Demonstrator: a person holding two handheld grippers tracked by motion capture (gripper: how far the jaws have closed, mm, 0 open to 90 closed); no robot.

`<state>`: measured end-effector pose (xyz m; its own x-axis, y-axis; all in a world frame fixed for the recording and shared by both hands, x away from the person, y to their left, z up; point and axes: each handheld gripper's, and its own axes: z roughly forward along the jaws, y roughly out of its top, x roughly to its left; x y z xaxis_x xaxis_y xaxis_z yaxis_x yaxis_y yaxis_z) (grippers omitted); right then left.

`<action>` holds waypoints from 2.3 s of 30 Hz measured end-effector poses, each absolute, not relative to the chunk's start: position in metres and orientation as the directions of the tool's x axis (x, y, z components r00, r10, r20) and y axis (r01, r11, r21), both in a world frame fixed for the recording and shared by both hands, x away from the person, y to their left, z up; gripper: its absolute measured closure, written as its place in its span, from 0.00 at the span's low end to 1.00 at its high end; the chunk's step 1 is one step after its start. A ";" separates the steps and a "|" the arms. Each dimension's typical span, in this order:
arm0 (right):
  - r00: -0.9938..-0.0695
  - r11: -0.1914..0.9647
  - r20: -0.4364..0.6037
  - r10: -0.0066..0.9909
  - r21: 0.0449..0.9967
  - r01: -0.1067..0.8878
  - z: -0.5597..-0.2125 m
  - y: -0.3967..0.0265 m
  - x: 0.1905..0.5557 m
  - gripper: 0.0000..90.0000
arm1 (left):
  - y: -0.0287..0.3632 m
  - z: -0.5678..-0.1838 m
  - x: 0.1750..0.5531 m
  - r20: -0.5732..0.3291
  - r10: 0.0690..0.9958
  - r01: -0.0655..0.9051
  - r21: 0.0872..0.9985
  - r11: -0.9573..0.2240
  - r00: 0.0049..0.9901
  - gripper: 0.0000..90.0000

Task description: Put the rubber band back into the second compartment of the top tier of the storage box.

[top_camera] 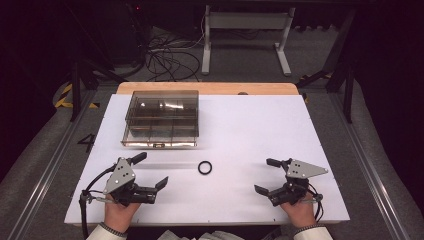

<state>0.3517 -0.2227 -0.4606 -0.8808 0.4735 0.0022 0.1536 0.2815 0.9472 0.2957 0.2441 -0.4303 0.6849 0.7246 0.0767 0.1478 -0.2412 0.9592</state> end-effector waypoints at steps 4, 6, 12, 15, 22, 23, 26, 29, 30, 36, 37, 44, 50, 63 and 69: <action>-0.880 0.285 0.001 0.476 0.946 0.156 -0.461 -0.222 0.352 0.01 | 0.237 -0.428 0.302 0.079 0.710 0.147 0.956 -0.252 0.700 0.02; -0.878 0.284 0.003 0.478 0.946 0.158 -0.461 -0.222 0.352 0.01 | 0.234 -0.427 0.305 0.075 0.702 0.149 0.956 -0.253 0.708 0.02; -0.875 0.277 0.010 0.485 0.947 0.165 -0.462 -0.223 0.353 0.01 | 0.224 -0.423 0.313 0.068 0.678 0.152 0.954 -0.259 0.732 0.02; -0.873 0.275 0.012 0.487 0.947 0.166 -0.462 -0.224 0.353 0.01 | 0.218 -0.421 0.317 0.060 0.667 0.154 0.954 -0.257 0.743 0.02; -0.874 0.277 0.014 0.486 0.946 0.170 -0.462 -0.223 0.353 0.01 | 0.208 -0.418 0.325 0.045 0.645 0.159 0.954 -0.255 0.762 0.02; -0.874 0.277 0.014 0.486 0.946 0.170 -0.462 -0.223 0.353 0.01 | 0.206 -0.418 0.326 0.047 0.642 0.158 0.953 -0.259 0.765 0.02; -0.874 0.278 0.014 0.485 0.946 0.170 -0.462 -0.223 0.353 0.01 | 0.201 -0.416 0.329 0.047 0.631 0.156 0.952 -0.263 0.775 0.02; -0.876 0.278 0.016 0.483 0.945 0.171 -0.462 -0.223 0.353 0.01 | 0.197 -0.414 0.333 0.072 0.625 0.141 0.948 -0.285 0.777 0.02; -0.876 0.278 0.016 0.482 0.945 0.170 -0.462 -0.223 0.354 0.01 | 0.194 -0.414 0.334 0.059 0.621 0.147 0.950 -0.276 0.781 0.02; -0.878 0.272 0.023 0.479 0.947 0.173 -0.462 -0.223 0.354 0.01 | 0.184 -0.412 0.340 0.070 0.601 0.137 0.947 -0.292 0.796 0.02; -0.878 0.271 0.025 0.478 0.947 0.174 -0.462 -0.223 0.354 0.01 | 0.181 -0.412 0.340 0.056 0.599 0.147 0.947 -0.284 0.799 0.02; -0.880 0.267 0.028 0.474 0.948 0.174 -0.462 -0.224 0.354 0.01 | 0.173 -0.415 0.348 0.056 0.581 0.145 0.945 -0.294 0.812 0.02; -0.881 0.260 0.035 0.472 0.949 0.177 -0.462 -0.225 0.354 0.01 | 0.171 -0.415 0.350 0.027 0.566 0.160 0.947 -0.278 0.824 0.02; -0.885 0.257 0.040 0.464 0.950 0.178 -0.462 -0.225 0.354 0.01 | 0.171 -0.419 0.355 -0.031 0.540 0.224 0.929 -0.295 0.841 0.11; -0.887 0.257 0.046 0.459 0.949 0.182 -0.462 -0.224 0.354 0.01 | 0.171 -0.423 0.364 -0.057 0.537 0.258 0.916 -0.307 0.841 0.25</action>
<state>0.3542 -0.2244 -0.4621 -0.8872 0.4591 0.0456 0.1818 0.2569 0.9492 0.3637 0.1714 -0.4227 0.8414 0.5374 -0.0574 0.2583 -0.3067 0.9161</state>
